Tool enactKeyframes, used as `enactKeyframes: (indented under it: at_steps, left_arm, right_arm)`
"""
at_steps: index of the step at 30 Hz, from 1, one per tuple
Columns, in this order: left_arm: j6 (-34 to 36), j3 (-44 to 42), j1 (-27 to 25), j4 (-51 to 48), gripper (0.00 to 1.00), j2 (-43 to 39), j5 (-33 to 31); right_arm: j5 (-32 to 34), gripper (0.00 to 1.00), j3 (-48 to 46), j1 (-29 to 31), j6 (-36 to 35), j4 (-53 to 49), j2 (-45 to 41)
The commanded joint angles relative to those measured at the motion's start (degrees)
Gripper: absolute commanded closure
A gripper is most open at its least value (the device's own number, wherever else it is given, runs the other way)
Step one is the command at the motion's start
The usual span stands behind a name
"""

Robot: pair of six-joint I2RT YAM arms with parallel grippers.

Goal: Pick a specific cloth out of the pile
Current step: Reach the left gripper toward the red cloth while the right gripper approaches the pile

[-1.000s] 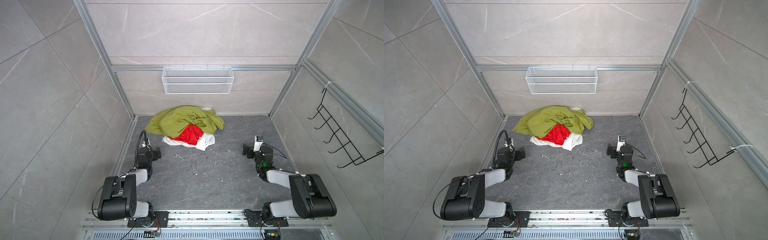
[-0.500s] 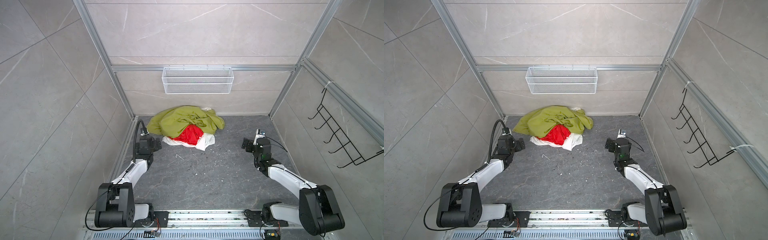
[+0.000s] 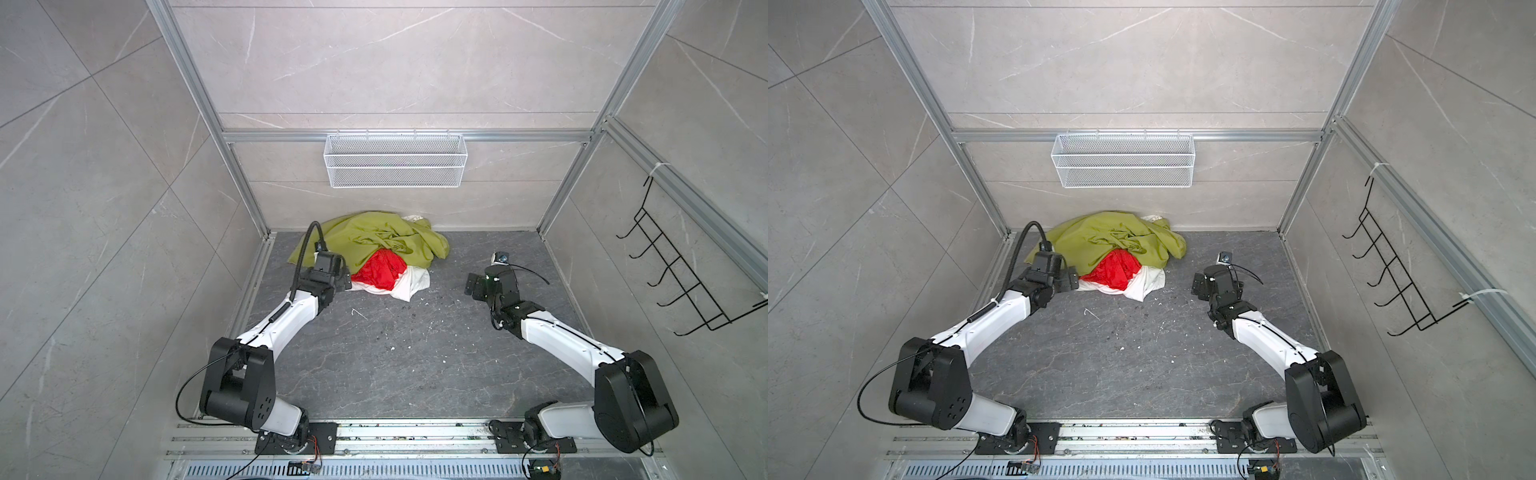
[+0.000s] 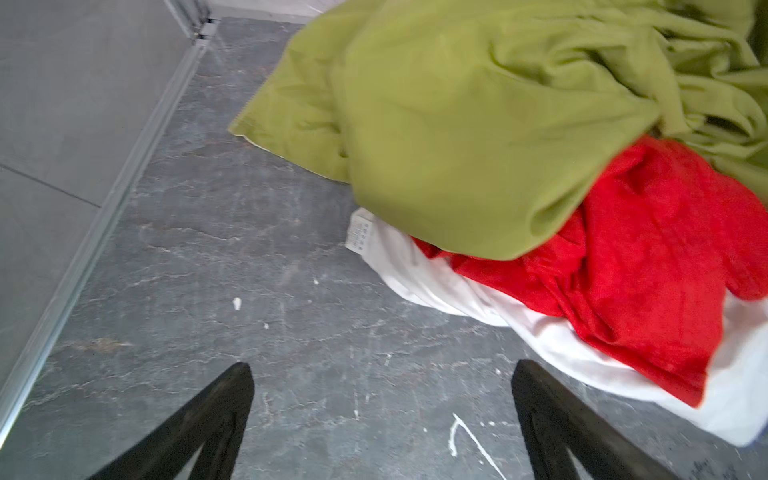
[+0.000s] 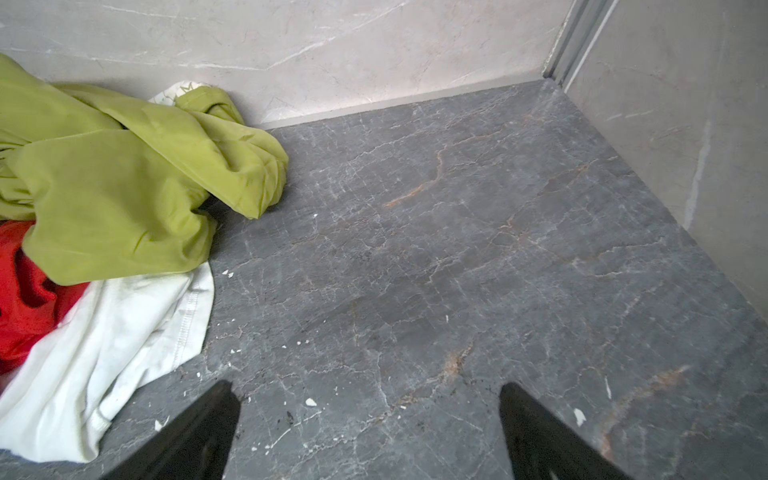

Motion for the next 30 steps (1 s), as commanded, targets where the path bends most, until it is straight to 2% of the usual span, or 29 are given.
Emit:
enactKeyframes:
  at_steps: [1, 7, 15, 20, 25, 30]
  left_arm:
    - [-2.61, 5.73, -2.7, -4.66, 0.0, 3.22, -0.4]
    - [-6.43, 12.9, -5.72, -8.64, 0.05, 8.31, 2.38]
    - [-8.83, 25.62, -9.92, -16.55, 0.05, 16.03, 4.18]
    - [-9.86, 30.16, -10.56, -18.28, 0.05, 20.08, 6.82]
    - [-10.42, 34.82, -10.64, -21.05, 0.07, 24.31, 10.46]
    - [-11.22, 39.3, -10.72, -24.85, 0.08, 27.48, 10.61]
  right_arm:
    - [0.35, 0.01, 2.49, 1.46, 0.59, -1.65, 1.6]
    - [-2.79, 0.0, 1.99, 4.35, -5.31, 3.58, 4.18]
    - [-5.08, 0.0, 3.99, 6.33, -8.14, 4.49, 7.59]
    - [-8.49, 0.0, 3.58, 6.64, -8.99, 5.73, 8.45]
    - [-8.83, 0.0, 3.27, 6.88, -9.12, 5.37, 7.51]
    - [-8.97, 0.0, 3.83, 6.94, -9.28, 4.74, 6.97]
